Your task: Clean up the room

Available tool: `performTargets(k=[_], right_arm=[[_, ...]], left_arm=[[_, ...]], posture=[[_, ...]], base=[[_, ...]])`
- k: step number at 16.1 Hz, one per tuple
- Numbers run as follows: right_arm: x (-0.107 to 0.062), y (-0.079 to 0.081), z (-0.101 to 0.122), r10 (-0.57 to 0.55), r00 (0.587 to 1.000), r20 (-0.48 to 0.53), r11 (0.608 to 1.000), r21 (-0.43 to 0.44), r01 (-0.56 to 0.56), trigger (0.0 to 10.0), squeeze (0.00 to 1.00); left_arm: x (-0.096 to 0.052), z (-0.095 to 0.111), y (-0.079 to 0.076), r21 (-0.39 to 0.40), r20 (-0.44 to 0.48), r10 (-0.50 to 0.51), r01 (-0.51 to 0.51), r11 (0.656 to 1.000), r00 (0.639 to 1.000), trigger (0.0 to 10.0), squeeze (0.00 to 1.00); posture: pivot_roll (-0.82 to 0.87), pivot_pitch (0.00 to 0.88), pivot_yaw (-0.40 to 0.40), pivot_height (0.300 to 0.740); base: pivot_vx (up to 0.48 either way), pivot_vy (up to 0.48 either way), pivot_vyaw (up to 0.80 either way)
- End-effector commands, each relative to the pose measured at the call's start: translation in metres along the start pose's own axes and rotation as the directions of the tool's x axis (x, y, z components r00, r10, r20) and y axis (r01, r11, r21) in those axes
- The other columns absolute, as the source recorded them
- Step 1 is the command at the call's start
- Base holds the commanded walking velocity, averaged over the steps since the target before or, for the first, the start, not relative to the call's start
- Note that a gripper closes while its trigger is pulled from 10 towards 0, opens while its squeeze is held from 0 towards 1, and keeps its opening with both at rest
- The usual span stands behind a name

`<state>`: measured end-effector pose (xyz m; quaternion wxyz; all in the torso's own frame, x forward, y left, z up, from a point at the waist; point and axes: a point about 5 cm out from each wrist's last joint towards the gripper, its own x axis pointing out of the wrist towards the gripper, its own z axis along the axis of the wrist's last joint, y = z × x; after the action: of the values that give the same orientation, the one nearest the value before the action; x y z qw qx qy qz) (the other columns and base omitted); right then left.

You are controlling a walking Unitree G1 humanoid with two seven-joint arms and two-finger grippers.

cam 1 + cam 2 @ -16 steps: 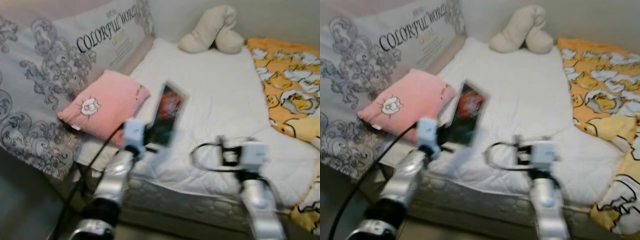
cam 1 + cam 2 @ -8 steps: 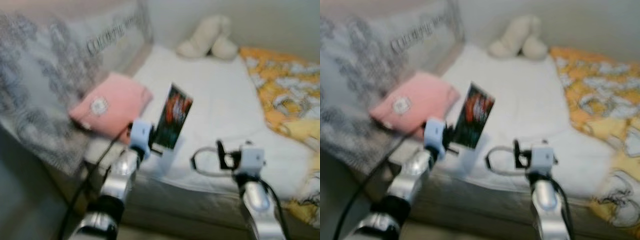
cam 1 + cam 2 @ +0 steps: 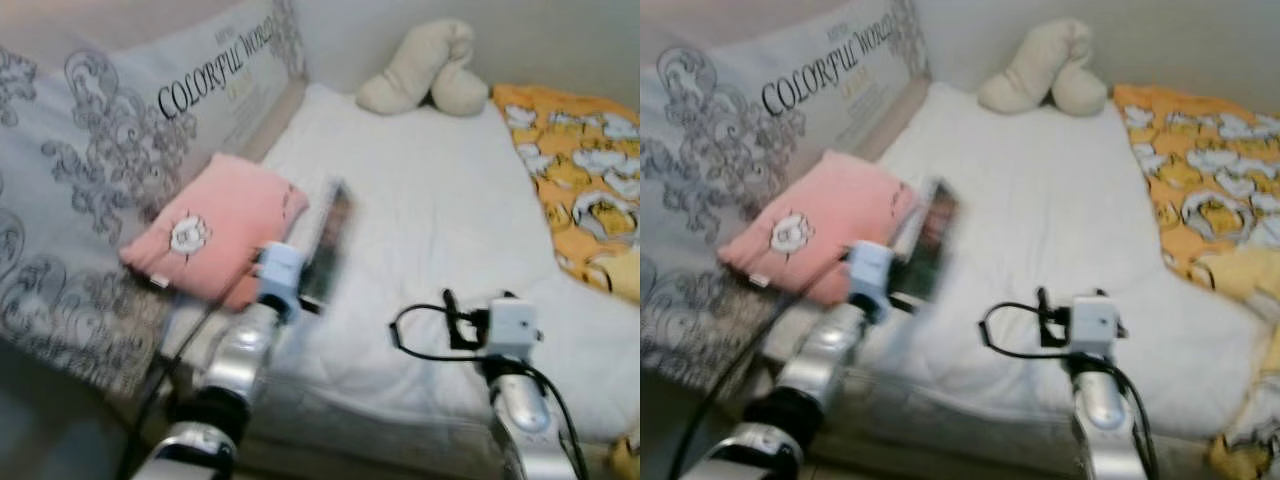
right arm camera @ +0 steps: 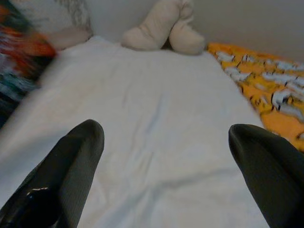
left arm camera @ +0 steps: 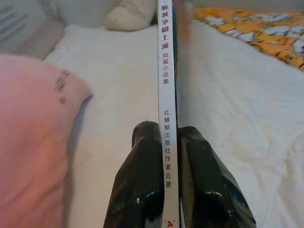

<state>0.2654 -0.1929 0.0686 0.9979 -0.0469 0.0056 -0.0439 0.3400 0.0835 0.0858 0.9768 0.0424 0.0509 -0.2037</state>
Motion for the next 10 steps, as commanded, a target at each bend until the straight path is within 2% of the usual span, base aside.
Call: performTargets(k=[1, 3, 5, 6, 7, 8, 9, 10], right_arm=[[0.004, 0.01, 0.007, 0.022, 0.999, 0.028, 1.0, 0.019, -0.023, 10.0, 0.0], [0.002, 0.01, 0.007, 0.024, 0.999, 0.029, 1.0, 0.016, -0.025, 10.0, 0.0], [-0.006, 0.001, 0.002, 0.009, 1.0, 0.012, 1.0, 0.0, -0.009, 10.0, 0.0], [-0.013, -0.005, -0.001, 0.002, 1.0, -0.007, 1.0, -0.002, -0.002, 10.0, 0.0], [-0.017, -0.007, -0.001, 0.0, 1.0, -0.013, 1.0, -0.007, -0.001, 10.0, 0.0], [-0.032, -0.02, 0.0, 0.001, 0.999, -0.034, 0.999, -0.045, -0.002, 10.0, 0.0], [-0.041, -0.029, 0.001, 0.006, 0.999, -0.046, 0.997, -0.072, -0.009, 10.0, 0.0], [-0.05, -0.037, 0.004, 0.015, 0.998, -0.06, 0.995, -0.101, -0.021, 10.0, 0.0]], left_arm=[[0.004, 0.018, 0.013, 0.049, 0.068, 0.024, -0.028, 0.998, 0.997, 10.0, 0.0], [0.006, 0.017, 0.007, 0.083, 0.059, -0.007, 0.002, 0.997, 0.998, 10.0, 0.0], [0.014, 0.017, -0.018, 0.092, 0.033, -0.108, 0.105, 0.99, 0.994, 10.0, 0.0], [0.023, 0.023, -0.028, 0.05, 0.003, -0.151, 0.15, 0.987, 0.989, 10.0, 0.0], [0.027, 0.027, -0.032, -0.011, -0.005, -0.174, 0.174, 0.985, 0.985, 10.0, 0.0], [0.038, 0.039, -0.046, -0.125, -0.021, -0.237, 0.232, 0.965, 0.971, 10.0, 0.0], [0.042, 0.044, -0.055, -0.168, -0.025, -0.267, 0.259, 0.951, 0.964, 10.0, 0.0], [0.044, 0.045, -0.064, -0.246, -0.035, -0.297, 0.279, 0.928, 0.954, 10.0, 0.0]], posture=[[0.07, 0.0, 0.012, 0.74], [0.07, 0.0, 0.012, 0.74], [0.04, 0.0, 0.011, 0.74], [0.01, 0.019, 0.004, 0.74], [-0.01, 0.035, -0.001, 0.74], [-0.1, 0.108, -0.043, 0.74], [-0.14, 0.137, -0.073, 0.74], [-0.18, 0.158, -0.11, 0.74]], base=[[0.48, 0.0, 0.0], [0.48, 0.0, 0.0], [0.48, 0.0, 0.0], [0.48, 0.0, 0.0], [0.0, 0.0, 0.0], [0.0, 0.0, 0.0], [0.0, 0.0, 0.0], [0.0, 0.0, 0.0]])
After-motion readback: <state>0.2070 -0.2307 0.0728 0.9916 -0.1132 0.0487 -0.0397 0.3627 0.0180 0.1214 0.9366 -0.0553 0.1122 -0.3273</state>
